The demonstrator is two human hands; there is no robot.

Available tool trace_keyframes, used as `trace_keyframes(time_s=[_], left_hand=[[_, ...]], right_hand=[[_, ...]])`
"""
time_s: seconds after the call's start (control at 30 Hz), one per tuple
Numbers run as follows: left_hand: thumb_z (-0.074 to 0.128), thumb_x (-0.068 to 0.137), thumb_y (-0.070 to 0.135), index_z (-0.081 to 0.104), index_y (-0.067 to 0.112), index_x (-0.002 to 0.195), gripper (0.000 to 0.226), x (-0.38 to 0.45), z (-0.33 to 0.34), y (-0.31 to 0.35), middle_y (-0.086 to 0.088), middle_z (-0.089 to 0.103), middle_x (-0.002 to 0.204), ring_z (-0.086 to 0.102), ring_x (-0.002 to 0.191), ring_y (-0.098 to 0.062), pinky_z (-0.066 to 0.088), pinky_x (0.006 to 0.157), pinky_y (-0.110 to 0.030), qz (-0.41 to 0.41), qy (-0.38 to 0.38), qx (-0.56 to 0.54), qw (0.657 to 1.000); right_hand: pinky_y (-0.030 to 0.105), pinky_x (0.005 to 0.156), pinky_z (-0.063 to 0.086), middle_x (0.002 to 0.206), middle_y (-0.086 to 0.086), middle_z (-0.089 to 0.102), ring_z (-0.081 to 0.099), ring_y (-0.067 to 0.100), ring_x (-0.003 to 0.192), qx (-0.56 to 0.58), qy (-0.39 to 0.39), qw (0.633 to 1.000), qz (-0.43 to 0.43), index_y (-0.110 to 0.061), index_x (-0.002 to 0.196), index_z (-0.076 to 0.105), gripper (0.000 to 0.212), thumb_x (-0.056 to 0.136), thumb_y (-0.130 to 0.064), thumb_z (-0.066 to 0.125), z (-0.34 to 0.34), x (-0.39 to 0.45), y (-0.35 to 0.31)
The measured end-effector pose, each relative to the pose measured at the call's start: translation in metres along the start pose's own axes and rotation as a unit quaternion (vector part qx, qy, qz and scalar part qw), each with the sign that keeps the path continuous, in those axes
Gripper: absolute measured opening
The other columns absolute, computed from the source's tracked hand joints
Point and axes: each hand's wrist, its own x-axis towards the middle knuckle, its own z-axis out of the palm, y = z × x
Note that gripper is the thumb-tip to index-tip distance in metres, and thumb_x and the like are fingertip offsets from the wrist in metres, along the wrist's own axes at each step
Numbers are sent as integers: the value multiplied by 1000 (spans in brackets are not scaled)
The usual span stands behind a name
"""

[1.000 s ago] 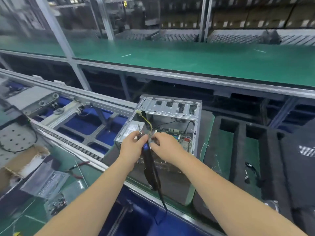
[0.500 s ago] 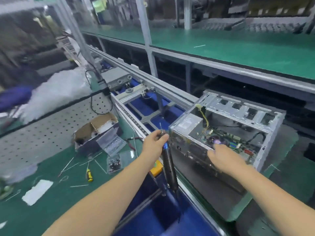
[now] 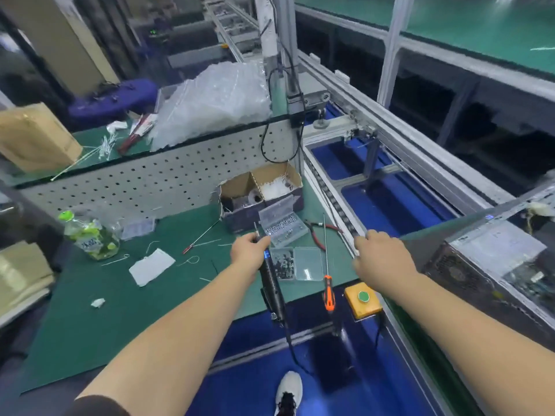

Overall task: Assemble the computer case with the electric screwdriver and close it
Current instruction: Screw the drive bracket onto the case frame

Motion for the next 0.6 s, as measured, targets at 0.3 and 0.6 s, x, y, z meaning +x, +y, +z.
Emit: trace_keyframes(time_s=[0.3,0.6], left_hand=[[72,91,30,71,14,121,33,148,-8,-65,-9,71,117,65,107,-32,48,88,-31,-52,-15,113,992],[68,95,31,65,10,115,29,201,16,-92,-17,68,112,62,105,-37,48,84,-37,-41,-37,267,962]], right_hand=[[39,96,48,131,12,60,59,33,122,121,-194,969,-95,-13,126,63,31,101,-28,55,53,129,-178],[37,84,45,127,14,63,61,35,115,129,-236,961,-65,-12,127,62,29,101,-23,53,62,171,-183]])
